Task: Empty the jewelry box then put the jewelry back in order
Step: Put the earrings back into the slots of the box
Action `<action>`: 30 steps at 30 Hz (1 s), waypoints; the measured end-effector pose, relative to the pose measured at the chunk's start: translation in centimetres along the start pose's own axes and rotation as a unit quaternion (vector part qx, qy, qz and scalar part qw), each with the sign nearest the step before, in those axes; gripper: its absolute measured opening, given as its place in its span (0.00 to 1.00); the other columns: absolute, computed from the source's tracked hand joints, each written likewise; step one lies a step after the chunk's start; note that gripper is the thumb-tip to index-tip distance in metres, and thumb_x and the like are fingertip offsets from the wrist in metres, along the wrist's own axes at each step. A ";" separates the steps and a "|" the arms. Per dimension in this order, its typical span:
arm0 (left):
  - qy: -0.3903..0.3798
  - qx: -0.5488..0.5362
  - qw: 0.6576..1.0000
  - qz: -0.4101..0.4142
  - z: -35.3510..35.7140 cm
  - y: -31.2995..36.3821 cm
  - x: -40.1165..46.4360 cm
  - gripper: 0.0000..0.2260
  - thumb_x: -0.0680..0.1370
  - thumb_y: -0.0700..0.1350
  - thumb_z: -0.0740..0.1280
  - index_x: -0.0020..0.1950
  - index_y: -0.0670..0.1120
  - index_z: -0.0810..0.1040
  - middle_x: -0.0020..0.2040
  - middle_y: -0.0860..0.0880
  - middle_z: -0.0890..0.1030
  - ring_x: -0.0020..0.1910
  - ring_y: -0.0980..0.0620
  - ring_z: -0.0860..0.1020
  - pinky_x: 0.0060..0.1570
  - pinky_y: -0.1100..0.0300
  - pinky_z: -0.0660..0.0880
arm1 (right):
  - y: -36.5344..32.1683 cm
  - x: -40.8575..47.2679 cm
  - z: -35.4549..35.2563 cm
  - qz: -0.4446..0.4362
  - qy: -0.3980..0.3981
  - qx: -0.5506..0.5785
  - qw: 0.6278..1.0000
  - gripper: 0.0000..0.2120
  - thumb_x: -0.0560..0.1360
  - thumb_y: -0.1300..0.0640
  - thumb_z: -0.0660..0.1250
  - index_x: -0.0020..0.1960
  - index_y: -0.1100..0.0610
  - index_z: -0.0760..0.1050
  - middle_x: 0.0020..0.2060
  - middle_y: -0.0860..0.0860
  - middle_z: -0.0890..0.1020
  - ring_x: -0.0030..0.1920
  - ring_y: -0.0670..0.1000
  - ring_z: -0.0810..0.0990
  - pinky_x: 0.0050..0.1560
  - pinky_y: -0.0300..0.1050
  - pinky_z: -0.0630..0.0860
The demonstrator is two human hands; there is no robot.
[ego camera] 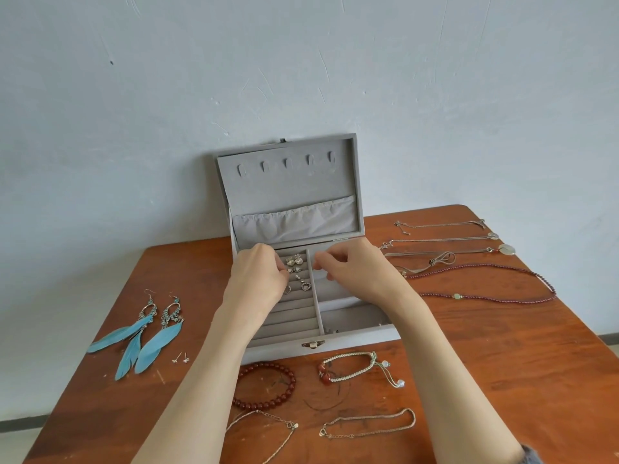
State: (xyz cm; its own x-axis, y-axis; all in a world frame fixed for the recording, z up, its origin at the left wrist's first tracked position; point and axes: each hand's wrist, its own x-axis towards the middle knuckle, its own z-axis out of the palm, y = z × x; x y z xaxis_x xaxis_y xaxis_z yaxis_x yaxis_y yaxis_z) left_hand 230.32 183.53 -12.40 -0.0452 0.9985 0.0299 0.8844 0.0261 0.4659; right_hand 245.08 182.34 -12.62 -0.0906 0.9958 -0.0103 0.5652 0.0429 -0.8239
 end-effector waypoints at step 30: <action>-0.026 -0.001 0.999 0.041 0.3 -0.6 1.2 0.05 0.73 0.37 0.69 0.44 0.45 0.83 0.48 0.46 0.82 0.47 0.51 0.77 0.43 0.63 0.70 | 1.2 0.7 0.5 -0.018 0.051 -0.079 0.995 0.09 0.76 0.54 0.64 0.50 0.55 0.80 0.46 0.51 0.82 0.50 0.50 0.78 0.50 0.42 0.73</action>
State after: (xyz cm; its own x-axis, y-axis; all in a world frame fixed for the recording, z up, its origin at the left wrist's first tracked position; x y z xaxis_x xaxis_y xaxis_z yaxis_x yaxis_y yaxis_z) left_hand 229.87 184.73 -12.94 0.0520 0.9984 0.0220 0.8829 -0.0563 0.4661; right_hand 245.30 183.04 -13.84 -0.0344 0.9960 0.0829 0.6862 0.0838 -0.7226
